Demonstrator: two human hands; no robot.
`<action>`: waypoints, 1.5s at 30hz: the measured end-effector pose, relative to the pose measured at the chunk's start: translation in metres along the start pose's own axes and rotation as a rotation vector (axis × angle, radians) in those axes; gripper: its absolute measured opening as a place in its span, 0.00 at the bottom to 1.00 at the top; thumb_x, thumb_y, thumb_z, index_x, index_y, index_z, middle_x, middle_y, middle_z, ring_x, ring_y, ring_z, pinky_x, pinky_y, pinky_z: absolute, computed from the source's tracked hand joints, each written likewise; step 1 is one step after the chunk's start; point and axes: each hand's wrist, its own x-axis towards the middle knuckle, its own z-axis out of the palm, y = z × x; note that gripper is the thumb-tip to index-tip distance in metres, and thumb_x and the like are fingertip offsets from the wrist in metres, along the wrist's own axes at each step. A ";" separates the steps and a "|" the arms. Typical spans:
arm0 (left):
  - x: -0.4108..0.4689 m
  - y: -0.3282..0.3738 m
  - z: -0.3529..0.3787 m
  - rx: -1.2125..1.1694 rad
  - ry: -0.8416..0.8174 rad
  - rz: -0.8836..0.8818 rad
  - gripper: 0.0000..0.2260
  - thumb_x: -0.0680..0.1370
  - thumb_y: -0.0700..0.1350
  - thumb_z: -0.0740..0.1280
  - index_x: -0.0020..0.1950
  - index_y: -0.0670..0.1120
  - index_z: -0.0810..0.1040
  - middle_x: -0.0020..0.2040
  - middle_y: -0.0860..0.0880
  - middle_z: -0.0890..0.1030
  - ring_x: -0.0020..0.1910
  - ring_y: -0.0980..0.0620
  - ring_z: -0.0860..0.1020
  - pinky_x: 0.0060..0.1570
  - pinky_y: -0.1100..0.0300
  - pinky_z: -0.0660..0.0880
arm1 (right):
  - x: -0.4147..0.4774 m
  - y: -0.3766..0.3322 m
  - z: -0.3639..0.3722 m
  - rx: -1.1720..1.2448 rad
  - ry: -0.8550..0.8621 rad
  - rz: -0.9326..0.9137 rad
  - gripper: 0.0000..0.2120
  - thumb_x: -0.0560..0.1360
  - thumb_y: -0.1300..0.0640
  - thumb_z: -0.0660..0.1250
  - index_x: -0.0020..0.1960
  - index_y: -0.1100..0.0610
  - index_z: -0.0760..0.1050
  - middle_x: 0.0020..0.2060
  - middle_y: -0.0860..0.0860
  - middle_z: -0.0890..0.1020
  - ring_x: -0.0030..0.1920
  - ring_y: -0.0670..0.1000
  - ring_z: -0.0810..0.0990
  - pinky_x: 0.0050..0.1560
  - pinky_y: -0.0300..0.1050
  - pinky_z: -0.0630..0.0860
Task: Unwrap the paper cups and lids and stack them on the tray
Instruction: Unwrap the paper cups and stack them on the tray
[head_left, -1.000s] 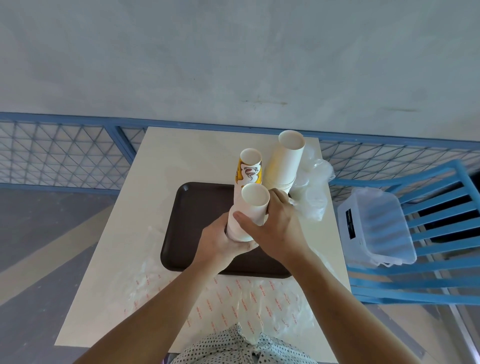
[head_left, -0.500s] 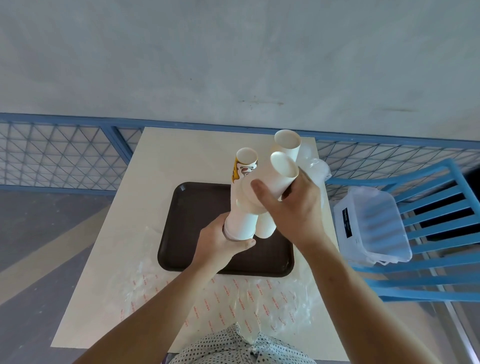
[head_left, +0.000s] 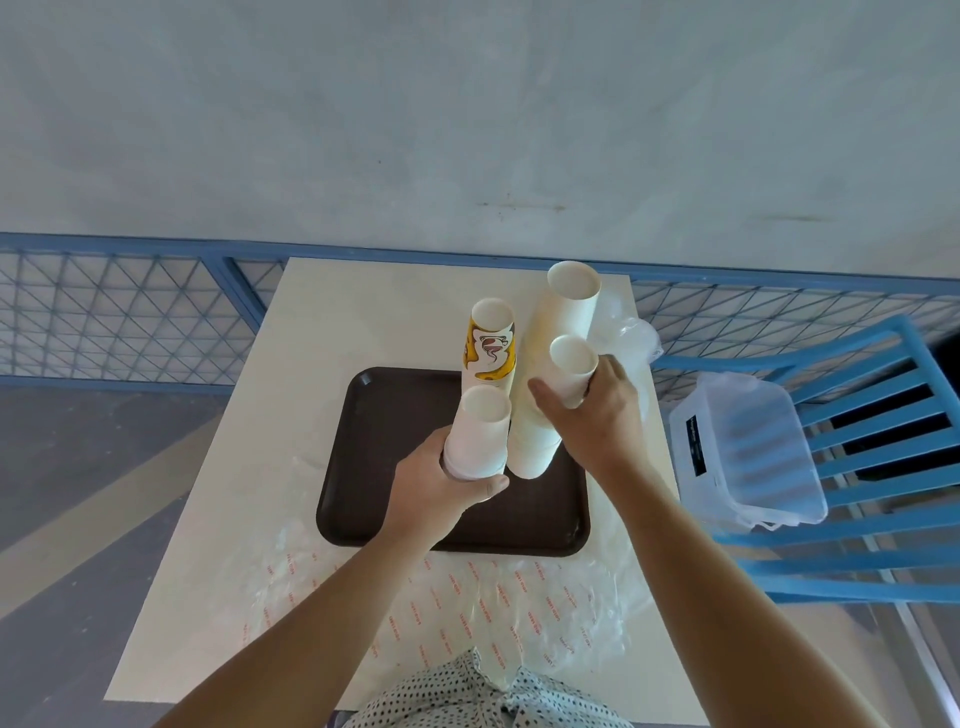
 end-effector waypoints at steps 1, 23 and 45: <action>0.000 0.001 0.000 0.003 0.000 0.001 0.30 0.68 0.54 0.83 0.65 0.60 0.72 0.57 0.62 0.79 0.56 0.58 0.79 0.60 0.61 0.77 | -0.002 0.006 0.007 -0.012 -0.018 0.009 0.28 0.69 0.45 0.81 0.56 0.63 0.76 0.46 0.55 0.80 0.45 0.55 0.79 0.44 0.46 0.75; 0.006 0.014 0.007 -0.114 -0.025 0.005 0.23 0.67 0.52 0.83 0.56 0.63 0.77 0.49 0.64 0.83 0.53 0.66 0.80 0.46 0.72 0.77 | -0.044 -0.038 -0.003 0.065 -0.233 -0.218 0.29 0.73 0.39 0.72 0.66 0.57 0.74 0.56 0.48 0.74 0.54 0.48 0.75 0.53 0.38 0.72; 0.001 0.014 -0.009 -0.127 0.009 0.211 0.40 0.66 0.54 0.86 0.74 0.56 0.72 0.64 0.62 0.81 0.64 0.58 0.80 0.59 0.67 0.78 | -0.033 -0.064 0.000 0.133 -0.158 -0.137 0.30 0.69 0.35 0.73 0.58 0.56 0.75 0.47 0.47 0.79 0.50 0.51 0.79 0.49 0.51 0.81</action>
